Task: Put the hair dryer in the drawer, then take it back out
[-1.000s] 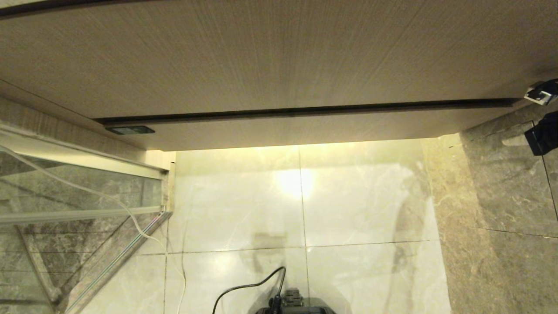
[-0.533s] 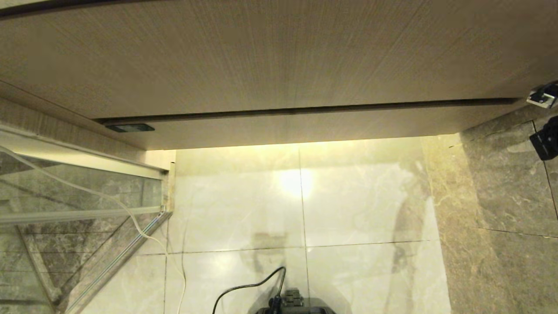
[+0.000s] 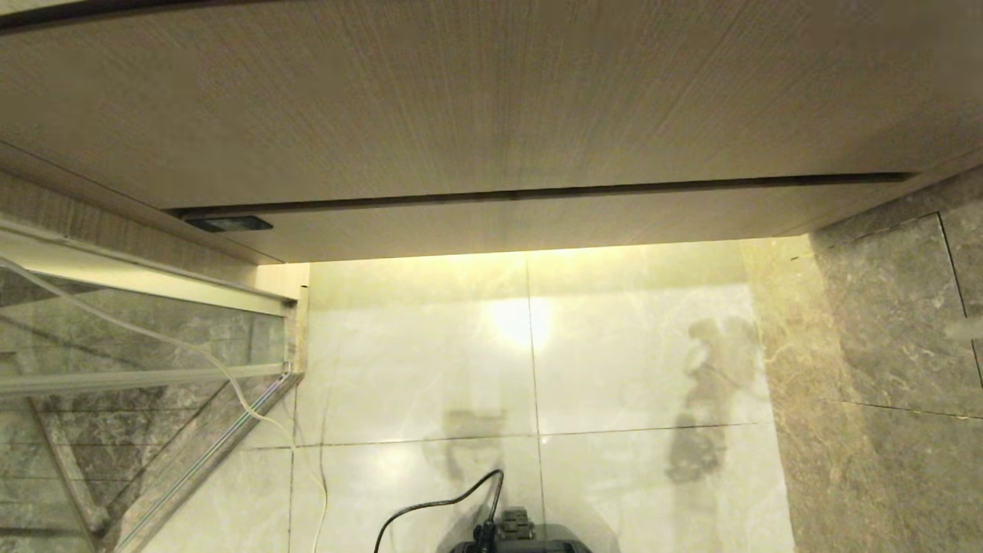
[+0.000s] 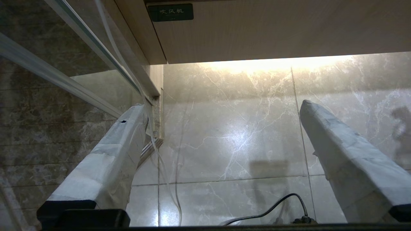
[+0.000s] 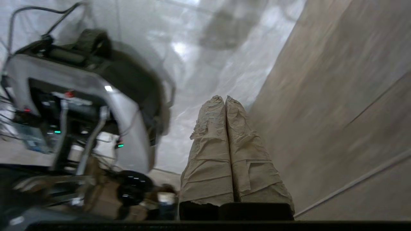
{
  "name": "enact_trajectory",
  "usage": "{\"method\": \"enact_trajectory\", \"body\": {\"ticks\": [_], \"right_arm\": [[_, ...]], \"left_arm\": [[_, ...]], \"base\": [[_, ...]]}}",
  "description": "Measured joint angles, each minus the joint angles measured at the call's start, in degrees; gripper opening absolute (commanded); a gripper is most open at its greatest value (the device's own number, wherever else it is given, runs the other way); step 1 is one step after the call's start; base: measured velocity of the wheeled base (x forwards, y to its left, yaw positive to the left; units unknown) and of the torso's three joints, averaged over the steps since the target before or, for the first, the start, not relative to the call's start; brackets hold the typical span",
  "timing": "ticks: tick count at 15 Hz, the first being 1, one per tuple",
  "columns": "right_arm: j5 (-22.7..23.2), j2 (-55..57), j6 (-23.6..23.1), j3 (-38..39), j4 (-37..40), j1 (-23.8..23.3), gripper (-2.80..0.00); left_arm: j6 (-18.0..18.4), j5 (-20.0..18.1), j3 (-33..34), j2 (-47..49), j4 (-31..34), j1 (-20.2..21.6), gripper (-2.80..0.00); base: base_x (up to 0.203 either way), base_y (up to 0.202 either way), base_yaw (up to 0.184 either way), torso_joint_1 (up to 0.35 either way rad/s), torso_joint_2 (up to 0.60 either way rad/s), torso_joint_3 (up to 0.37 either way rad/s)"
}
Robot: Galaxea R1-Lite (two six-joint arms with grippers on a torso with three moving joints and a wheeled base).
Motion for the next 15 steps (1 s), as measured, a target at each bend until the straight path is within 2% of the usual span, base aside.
{"method": "enact_trajectory", "body": {"ticks": [3, 7, 9, 12, 15], "right_arm": [[-3.2, -18.7, 6.1, 20.2, -6.7, 2.3, -2.80], [-14.1, -44.6, 17.6, 47.6, -18.5, 15.5, -2.80], [-18.3, -56.9, 21.9, 58.6, -25.8, 20.7, -2.80], [-20.5, -71.8, 24.8, 67.4, -30.1, 26.4, -2.80], [-19.4, -81.8, 26.6, 70.2, -31.2, 28.3, -2.80]], "left_arm": [[0.0, 0.0, 0.0, 0.0, 0.0, 0.0, 0.00], [0.0, 0.0, 0.0, 0.0, 0.0, 0.0, 0.00], [0.0, 0.0, 0.0, 0.0, 0.0, 0.0, 0.00], [0.0, 0.0, 0.0, 0.0, 0.0, 0.0, 0.00], [-0.1, 0.0, 0.0, 0.0, 0.0, 0.0, 0.00]], "base": [[0.000, 0.000, 0.000, 0.000, 0.00, 0.000], [0.000, 0.000, 0.000, 0.000, 0.00, 0.000], [0.000, 0.000, 0.000, 0.000, 0.00, 0.000], [0.000, 0.000, 0.000, 0.000, 0.00, 0.000], [0.000, 0.000, 0.000, 0.000, 0.00, 0.000]]}}
